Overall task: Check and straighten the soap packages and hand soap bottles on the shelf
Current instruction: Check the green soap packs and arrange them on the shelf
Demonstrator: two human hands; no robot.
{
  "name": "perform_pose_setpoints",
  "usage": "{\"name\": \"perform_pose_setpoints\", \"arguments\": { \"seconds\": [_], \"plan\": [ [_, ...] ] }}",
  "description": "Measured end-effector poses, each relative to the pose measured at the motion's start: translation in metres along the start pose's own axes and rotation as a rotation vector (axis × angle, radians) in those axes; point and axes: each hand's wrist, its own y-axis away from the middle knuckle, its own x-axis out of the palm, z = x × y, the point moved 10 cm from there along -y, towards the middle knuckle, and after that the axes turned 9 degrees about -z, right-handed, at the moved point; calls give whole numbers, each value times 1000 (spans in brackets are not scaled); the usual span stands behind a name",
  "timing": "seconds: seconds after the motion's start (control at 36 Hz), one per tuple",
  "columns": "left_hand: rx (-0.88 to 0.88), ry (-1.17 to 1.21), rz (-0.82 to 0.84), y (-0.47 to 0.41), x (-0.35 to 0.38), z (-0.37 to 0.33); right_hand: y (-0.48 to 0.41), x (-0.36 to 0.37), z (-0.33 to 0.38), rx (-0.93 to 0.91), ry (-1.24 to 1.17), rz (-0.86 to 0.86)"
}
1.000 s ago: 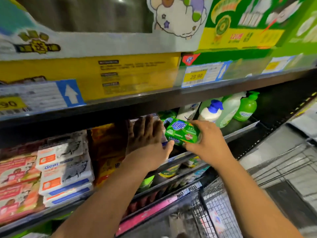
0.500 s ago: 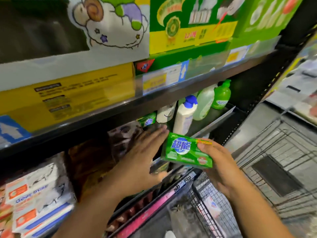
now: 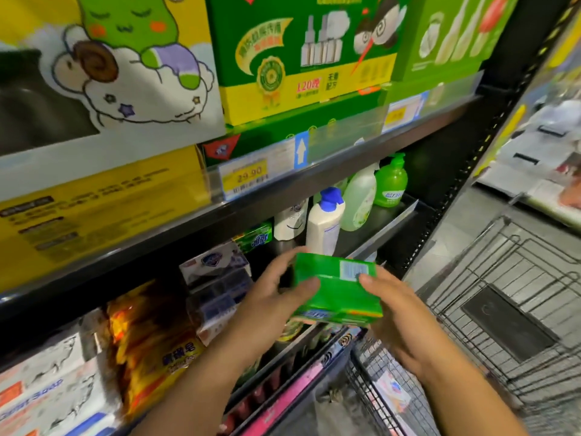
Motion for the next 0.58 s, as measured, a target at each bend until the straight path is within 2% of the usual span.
{"name": "perform_pose_setpoints", "arguments": {
  "seconds": [0.06,0.11,0.17,0.25,0.31,0.39,0.44,0.53,0.58],
  "plan": [
    [5,-75,157,4,6,4,-4,-8,-8,65,-33,-64],
    [144,-337,232,6,5,-3,-6,-11,-12,128,-46,-84],
    [342,-596,202,6,3,-18,-5,-6,-14,178,-17,-39],
    [591,-637,99,8,-2,-40,-3,8,-17,226,1,55],
    [639,-640,58,10,-7,-44,-1,17,-13,220,23,102],
    [559,-558,7,11,-15,-46,0,19,-4,186,101,100],
    [431,-440,-66,10,-22,-41,3,26,-2,115,260,170],
    [178,-115,-107,6,-30,-22,7,33,-2,23,339,235],
    [95,44,-122,8,-33,-17,7,34,1,-59,292,246]
  ]
}}
